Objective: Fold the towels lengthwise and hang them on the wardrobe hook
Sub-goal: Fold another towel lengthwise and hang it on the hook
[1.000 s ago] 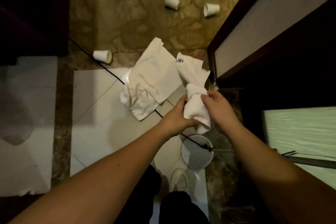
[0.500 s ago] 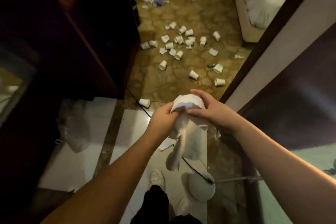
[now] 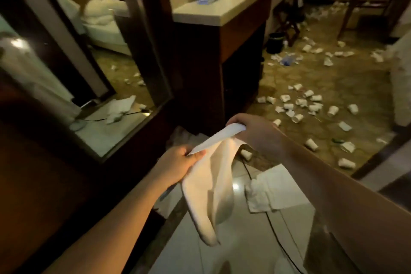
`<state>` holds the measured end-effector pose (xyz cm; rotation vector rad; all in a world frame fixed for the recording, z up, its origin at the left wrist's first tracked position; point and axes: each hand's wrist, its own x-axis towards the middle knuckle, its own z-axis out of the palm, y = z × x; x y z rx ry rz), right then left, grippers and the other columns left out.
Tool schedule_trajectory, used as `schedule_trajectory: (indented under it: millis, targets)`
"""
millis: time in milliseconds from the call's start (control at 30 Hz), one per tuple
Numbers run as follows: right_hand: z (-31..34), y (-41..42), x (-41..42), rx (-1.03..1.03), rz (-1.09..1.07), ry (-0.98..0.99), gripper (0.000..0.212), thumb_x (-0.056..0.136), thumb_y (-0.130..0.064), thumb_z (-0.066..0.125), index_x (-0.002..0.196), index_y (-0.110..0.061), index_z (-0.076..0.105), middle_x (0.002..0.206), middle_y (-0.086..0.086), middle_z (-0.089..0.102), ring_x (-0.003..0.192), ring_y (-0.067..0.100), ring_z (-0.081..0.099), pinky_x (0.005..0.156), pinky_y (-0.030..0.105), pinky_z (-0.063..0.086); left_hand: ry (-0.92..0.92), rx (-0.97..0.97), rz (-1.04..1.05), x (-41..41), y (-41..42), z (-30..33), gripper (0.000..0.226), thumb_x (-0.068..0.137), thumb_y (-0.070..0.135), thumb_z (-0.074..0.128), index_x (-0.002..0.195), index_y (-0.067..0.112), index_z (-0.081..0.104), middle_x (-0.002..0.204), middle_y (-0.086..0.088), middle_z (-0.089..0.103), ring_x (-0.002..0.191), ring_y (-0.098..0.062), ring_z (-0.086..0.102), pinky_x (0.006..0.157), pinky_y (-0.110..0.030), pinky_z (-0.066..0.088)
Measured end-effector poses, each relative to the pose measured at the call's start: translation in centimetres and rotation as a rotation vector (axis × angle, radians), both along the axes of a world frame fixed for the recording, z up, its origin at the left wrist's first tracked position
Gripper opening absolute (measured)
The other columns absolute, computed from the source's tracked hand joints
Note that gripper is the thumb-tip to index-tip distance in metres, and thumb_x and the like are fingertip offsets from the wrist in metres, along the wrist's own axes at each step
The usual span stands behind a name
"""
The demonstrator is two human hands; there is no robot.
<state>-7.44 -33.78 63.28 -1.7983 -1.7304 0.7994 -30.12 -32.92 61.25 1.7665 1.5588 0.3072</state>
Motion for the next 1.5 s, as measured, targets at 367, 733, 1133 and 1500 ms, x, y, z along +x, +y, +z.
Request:
schedule_trajectory:
  millis: [367,733,1133,1500]
  targets:
    - [6.6,-4.3,-24.2,0.139,0.435,-0.274,0.015,0.099,-0.028,0.058,0.094,-0.04,0.065,0.09,-0.019,0.061,0.088,0.003,0.056,0.075,0.021,0.044,0.3,0.206,0.204,-26.8,-12.0,8.2,0.032,0.098,0.041,0.056,0.125,0.025,0.064,0.116,0.003,0.066,0.099,-0.013,0.058,0.08,-0.029,0.045]
    - [13.6,-10.9,-40.3,0.171,0.663,-0.373,0.019,0.102,-0.034,0.048,0.098,-0.041,0.065,0.093,-0.022,0.058,0.098,0.009,0.057,0.085,0.029,0.04,0.66,0.206,0.316,-49.7,-28.4,12.9,0.017,0.101,0.03,0.052,0.085,0.026,0.054,0.085,0.006,0.057,0.073,-0.009,0.052,0.059,-0.027,0.038]
    - [14.4,-11.3,-45.5,0.128,0.564,-0.125,0.036,0.098,-0.055,0.049,0.108,-0.027,0.069,0.107,0.002,0.065,0.103,0.024,0.059,0.097,0.043,0.047,0.514,0.159,0.738,-60.8,-40.4,14.9,0.024,0.1,0.021,0.055,0.121,0.015,0.066,0.115,-0.004,0.066,0.104,-0.019,0.059,0.089,-0.03,0.043]
    - [13.1,-13.2,-47.3,-0.023,0.497,0.141,0.036,0.101,-0.035,0.052,0.088,-0.007,0.07,0.077,0.013,0.06,0.067,0.023,0.053,0.064,0.032,0.039,-1.118,0.502,0.931,-60.1,-43.0,12.5,0.022,0.089,0.035,0.062,0.087,0.016,0.071,0.074,-0.003,0.066,0.064,-0.014,0.066,0.067,-0.029,0.053]
